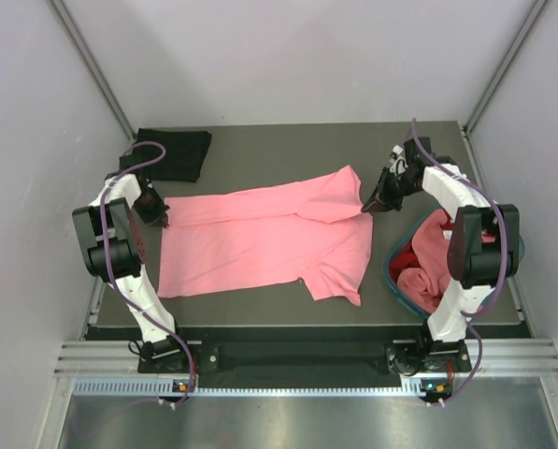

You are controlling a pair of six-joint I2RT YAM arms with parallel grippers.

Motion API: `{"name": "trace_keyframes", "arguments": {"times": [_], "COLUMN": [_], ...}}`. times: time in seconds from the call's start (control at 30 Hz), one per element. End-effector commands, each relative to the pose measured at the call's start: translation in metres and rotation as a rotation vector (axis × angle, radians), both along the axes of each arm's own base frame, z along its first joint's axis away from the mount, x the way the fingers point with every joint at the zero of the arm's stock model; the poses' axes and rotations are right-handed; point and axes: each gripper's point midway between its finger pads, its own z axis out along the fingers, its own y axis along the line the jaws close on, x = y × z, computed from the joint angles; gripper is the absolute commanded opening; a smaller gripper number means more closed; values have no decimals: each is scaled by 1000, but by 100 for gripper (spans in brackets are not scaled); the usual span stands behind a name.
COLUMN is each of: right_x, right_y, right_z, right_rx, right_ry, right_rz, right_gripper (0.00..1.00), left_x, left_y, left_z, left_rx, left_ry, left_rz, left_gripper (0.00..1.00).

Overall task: Fold and stack the t-shirts
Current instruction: Fold the tshirt

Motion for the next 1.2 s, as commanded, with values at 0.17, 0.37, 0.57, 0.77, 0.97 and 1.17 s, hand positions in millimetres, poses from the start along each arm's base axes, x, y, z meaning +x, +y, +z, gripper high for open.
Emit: {"name": "trace_keyframes", "arguments": {"times": [0.17,0.37,0.57,0.77,0.97,1.17], "right_x": [2,-12,14,99,169,195], "right_y": [-5,-12,-15,-13,-5,15], "right_z": [4,-23,-13,11,10,-7], "right_rx": [-41,-87,-116,-122,-98,-1], "right_ry": [-46,16,-23,-184,-297,-344], "right_rz": [13,22,6,-37,-39,22], "right_gripper": [0,1,25,41,41,42], "left_x": [2,-3,-5,-2,15,59], "left_y": [11,15,9,9,4,-40], "left_z": [12,9,19,41,72,88], "left_rx": [33,62,38,38,19,-206], "left_ry": [-37,-30,-59,-119,-253,-441], "left_rz": [22,42,80,118,107,-36], "left_gripper": [0,0,25,45,36,20]}}
